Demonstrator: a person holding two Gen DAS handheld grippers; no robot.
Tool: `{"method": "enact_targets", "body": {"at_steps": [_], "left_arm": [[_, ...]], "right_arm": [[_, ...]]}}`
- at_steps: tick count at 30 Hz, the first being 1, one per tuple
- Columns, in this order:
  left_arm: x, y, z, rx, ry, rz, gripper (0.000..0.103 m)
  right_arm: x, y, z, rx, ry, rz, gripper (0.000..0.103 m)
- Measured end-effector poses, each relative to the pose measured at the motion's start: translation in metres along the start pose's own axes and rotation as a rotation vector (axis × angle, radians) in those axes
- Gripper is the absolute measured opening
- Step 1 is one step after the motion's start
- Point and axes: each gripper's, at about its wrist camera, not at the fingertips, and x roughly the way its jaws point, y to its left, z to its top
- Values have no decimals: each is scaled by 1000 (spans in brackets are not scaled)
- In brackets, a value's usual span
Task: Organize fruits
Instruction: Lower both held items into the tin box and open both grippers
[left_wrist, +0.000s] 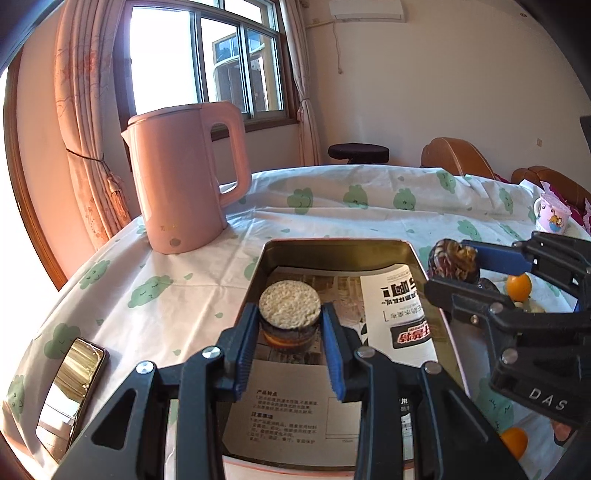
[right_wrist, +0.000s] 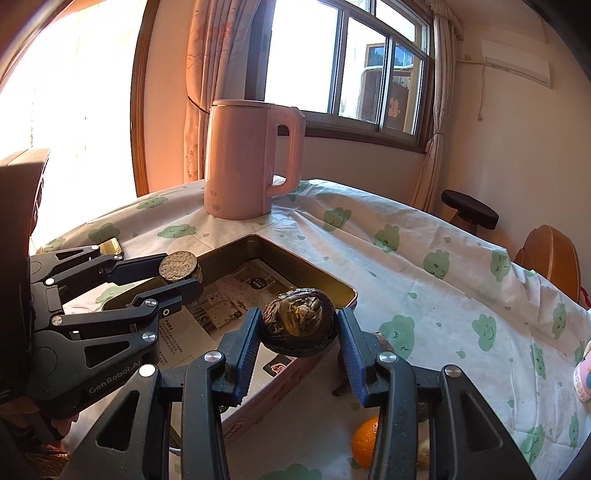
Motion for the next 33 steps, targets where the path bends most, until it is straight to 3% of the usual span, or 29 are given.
{"method": "enact_targets", "body": {"at_steps": [19, 25, 33], "left_arm": [[19, 0, -1, 29, 73, 28, 37], [11, -1, -2, 7, 59, 23, 59], [-36, -19, -13, -25, -36, -35, 66]], "right_arm": [[26, 15, -7, -42, 74, 32, 45], [21, 13, -10, -28, 66, 43, 49], [-23, -15, -29, 19, 25, -20, 53]]}}
